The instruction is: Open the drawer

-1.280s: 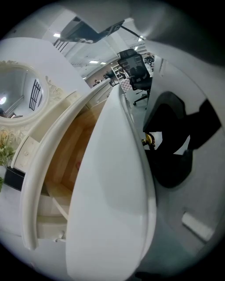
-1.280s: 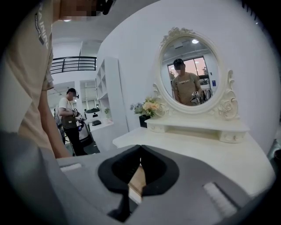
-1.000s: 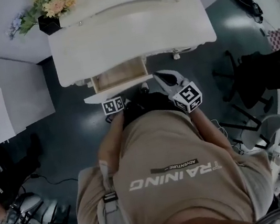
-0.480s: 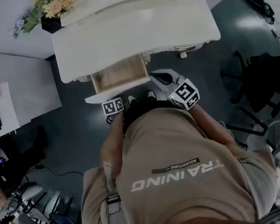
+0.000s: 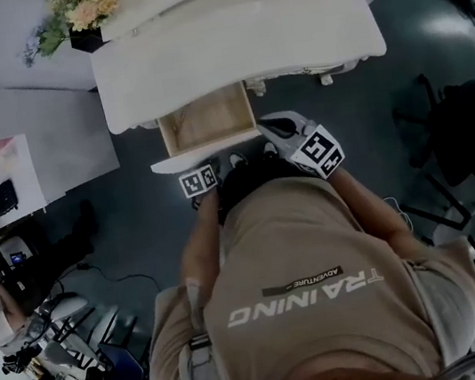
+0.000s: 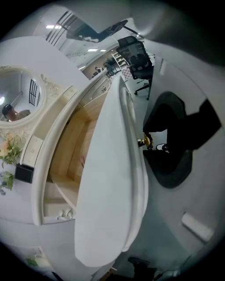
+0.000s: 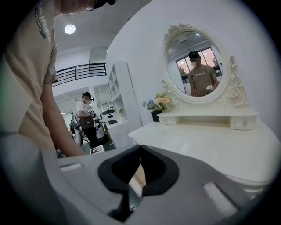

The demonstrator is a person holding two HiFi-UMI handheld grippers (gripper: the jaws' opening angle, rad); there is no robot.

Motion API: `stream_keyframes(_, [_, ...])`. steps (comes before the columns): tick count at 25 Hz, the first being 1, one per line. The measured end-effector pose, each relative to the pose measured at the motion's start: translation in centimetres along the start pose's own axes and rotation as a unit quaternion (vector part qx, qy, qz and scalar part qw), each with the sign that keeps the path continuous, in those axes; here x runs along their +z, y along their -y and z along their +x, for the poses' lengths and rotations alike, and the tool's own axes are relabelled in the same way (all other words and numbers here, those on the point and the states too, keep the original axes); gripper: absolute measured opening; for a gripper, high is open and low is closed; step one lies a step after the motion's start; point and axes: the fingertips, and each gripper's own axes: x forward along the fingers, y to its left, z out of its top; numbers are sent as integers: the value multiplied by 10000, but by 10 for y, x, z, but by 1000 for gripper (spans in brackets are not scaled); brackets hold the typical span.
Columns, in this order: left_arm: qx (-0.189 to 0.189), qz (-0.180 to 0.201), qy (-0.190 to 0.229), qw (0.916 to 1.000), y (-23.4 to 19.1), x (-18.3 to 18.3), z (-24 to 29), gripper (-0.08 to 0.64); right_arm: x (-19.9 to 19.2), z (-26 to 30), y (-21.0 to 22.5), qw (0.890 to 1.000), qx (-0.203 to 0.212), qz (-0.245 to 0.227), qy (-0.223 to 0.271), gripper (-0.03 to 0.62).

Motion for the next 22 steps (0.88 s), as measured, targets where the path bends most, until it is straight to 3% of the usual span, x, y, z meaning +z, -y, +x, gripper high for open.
stream_keyframes(7, [10, 17, 70, 10000, 1, -14, -4, 129, -8, -1, -8, 10000, -53, -35, -19, 3])
stream_keyframes(13, [-196, 216, -36, 9996, 1, -35, -16, 129, -5, -2, -54, 9997, -89, -183, -100, 3])
stream_keyframes(22, [-639, 494, 229, 9965, -12, -47, -37, 89, -25, -15, -127, 9969, -752, 18, -229, 3])
